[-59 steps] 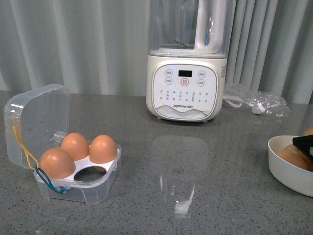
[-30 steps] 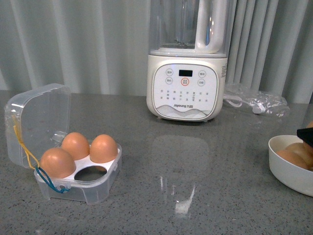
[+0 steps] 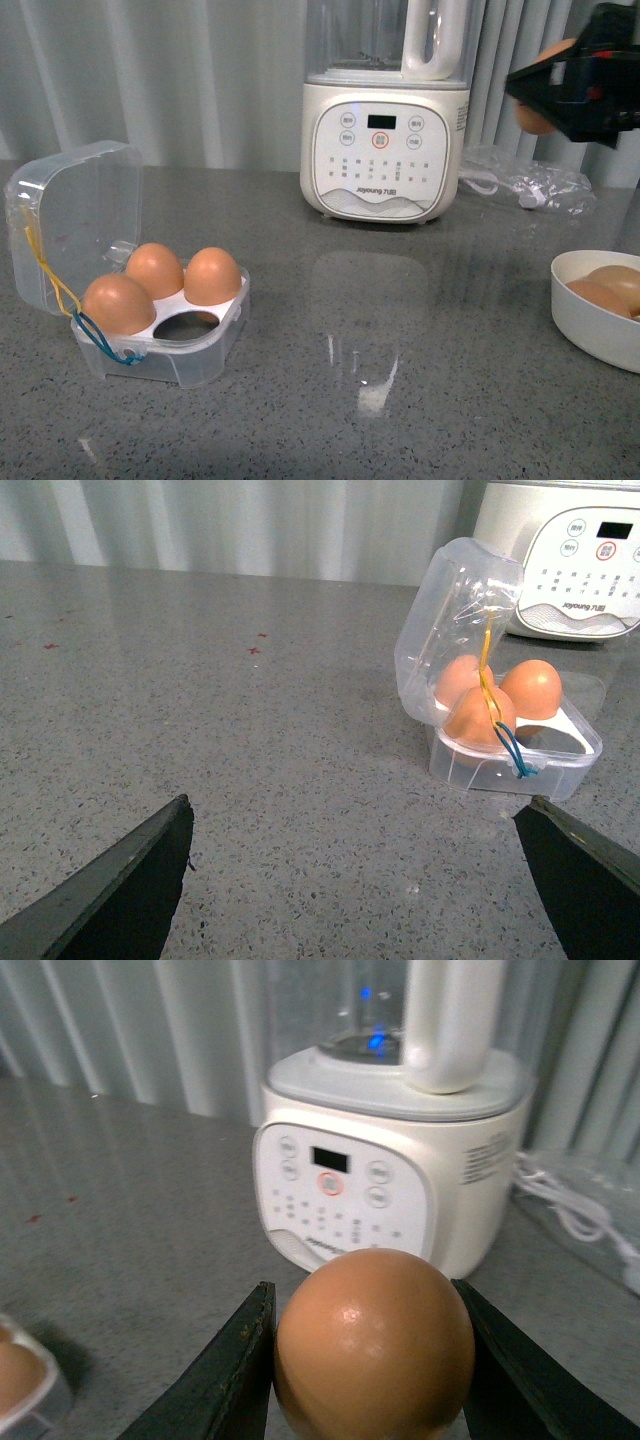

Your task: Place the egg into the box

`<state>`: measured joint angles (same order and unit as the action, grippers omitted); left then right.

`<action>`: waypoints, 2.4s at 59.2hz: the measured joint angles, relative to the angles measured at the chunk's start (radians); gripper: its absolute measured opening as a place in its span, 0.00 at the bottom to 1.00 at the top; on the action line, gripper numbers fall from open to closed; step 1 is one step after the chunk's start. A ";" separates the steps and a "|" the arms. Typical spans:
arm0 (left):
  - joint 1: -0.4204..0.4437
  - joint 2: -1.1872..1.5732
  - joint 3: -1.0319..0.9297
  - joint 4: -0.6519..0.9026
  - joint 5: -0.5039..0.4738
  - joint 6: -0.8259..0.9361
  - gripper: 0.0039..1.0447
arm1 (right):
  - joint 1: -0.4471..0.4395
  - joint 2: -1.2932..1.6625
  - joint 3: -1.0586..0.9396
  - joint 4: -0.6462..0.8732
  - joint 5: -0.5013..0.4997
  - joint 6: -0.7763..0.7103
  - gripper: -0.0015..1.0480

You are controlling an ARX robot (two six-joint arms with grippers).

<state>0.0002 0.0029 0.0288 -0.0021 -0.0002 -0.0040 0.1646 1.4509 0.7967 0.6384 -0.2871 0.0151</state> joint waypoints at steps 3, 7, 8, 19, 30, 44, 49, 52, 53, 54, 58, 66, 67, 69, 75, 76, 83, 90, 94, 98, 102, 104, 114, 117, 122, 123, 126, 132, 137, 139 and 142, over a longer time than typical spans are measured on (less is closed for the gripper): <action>0.000 0.000 0.000 0.000 0.000 0.000 0.94 | 0.029 0.032 0.017 0.006 -0.024 0.000 0.42; 0.000 0.000 0.000 0.000 0.000 0.000 0.94 | 0.079 0.087 0.044 0.013 -0.075 0.001 0.42; 0.000 0.000 0.000 0.000 0.000 0.000 0.94 | 0.091 0.098 0.050 0.013 -0.090 0.002 0.42; 0.000 0.000 0.000 0.000 0.000 0.000 0.94 | 0.187 0.161 0.088 0.012 -0.240 0.005 0.42; 0.000 0.000 0.000 0.000 0.000 0.000 0.94 | 0.240 0.194 0.116 -0.005 -0.378 0.010 0.42; 0.000 0.000 0.000 0.000 0.000 0.000 0.94 | 0.256 0.246 0.148 -0.023 -0.483 0.005 0.42; 0.000 0.000 0.000 0.000 0.000 0.000 0.94 | 0.261 0.272 0.168 -0.024 -0.496 0.002 0.42; 0.000 0.000 0.000 0.000 0.000 0.000 0.94 | 0.268 0.288 0.182 -0.031 -0.504 -0.008 0.42; 0.000 0.000 0.000 0.000 0.000 0.000 0.94 | 0.270 0.294 0.186 -0.034 -0.505 -0.013 0.42; 0.000 0.000 0.000 0.000 0.000 0.000 0.94 | 0.274 0.299 0.191 -0.039 -0.504 -0.017 0.42; 0.000 0.000 0.000 0.000 0.000 0.000 0.94 | 0.288 0.323 0.212 -0.059 -0.505 -0.034 0.42; 0.000 0.000 0.000 0.000 0.000 0.000 0.94 | 0.312 0.360 0.251 -0.097 -0.500 -0.064 0.42; 0.000 0.000 0.000 0.000 0.000 0.000 0.94 | 0.314 0.363 0.253 -0.100 -0.499 -0.067 0.42; 0.000 0.000 0.000 0.000 0.000 0.000 0.94 | 0.319 0.372 0.259 -0.108 -0.498 -0.075 0.42; 0.000 0.000 0.000 0.000 0.000 0.000 0.94 | 0.330 0.390 0.272 -0.126 -0.493 -0.093 0.42; 0.000 0.000 0.000 0.000 0.000 0.000 0.94 | 0.332 0.394 0.275 -0.129 -0.492 -0.095 0.42; 0.000 0.000 0.000 0.000 0.000 0.000 0.94 | 0.342 0.410 0.283 -0.146 -0.490 -0.111 0.42; 0.000 0.000 0.000 0.000 0.000 0.000 0.94 | 0.349 0.422 0.285 -0.154 -0.490 -0.135 0.42; 0.000 0.000 0.000 0.000 0.000 0.000 0.94 | 0.351 0.430 0.285 -0.154 -0.489 -0.145 0.42; 0.000 0.000 0.000 0.000 0.000 0.000 0.94 | 0.351 0.435 0.287 -0.158 -0.486 -0.150 0.42; 0.000 0.000 0.000 0.000 0.000 0.000 0.94 | 0.351 0.440 0.287 -0.159 -0.483 -0.152 0.42; 0.000 0.000 0.000 0.000 0.000 0.000 0.94 | 0.351 0.441 0.287 -0.159 -0.482 -0.153 0.42; 0.000 0.000 0.000 0.000 0.000 0.000 0.94 | 0.352 0.442 0.289 -0.167 -0.482 -0.167 0.42; 0.000 0.000 0.000 0.000 0.000 0.000 0.94 | 0.352 0.442 0.291 -0.171 -0.483 -0.172 0.45; 0.000 0.000 0.000 0.000 0.000 0.000 0.94 | 0.352 0.442 0.294 -0.174 -0.485 -0.173 0.56; 0.000 0.000 0.000 0.000 0.000 0.000 0.94 | 0.352 0.442 0.295 -0.174 -0.485 -0.174 0.57; 0.000 0.000 0.000 0.000 0.000 0.000 0.94 | 0.352 0.442 0.298 -0.174 -0.485 -0.173 0.64; 0.000 0.000 0.000 0.000 0.000 0.000 0.94 | 0.352 0.442 0.301 -0.177 -0.483 -0.174 0.79; 0.000 0.000 0.000 0.000 0.000 0.000 0.94 | 0.352 0.441 0.301 -0.177 -0.482 -0.175 0.94; 0.000 0.000 0.000 0.000 0.000 0.000 0.94 | 0.352 0.439 0.301 -0.176 -0.478 -0.175 0.94; 0.000 0.000 0.000 0.000 0.000 0.000 0.94 | 0.349 0.433 0.301 -0.166 -0.471 -0.171 0.93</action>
<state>0.0002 0.0029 0.0288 -0.0021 -0.0002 -0.0040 0.5133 1.8839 1.0973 0.4721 -0.7582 -0.1555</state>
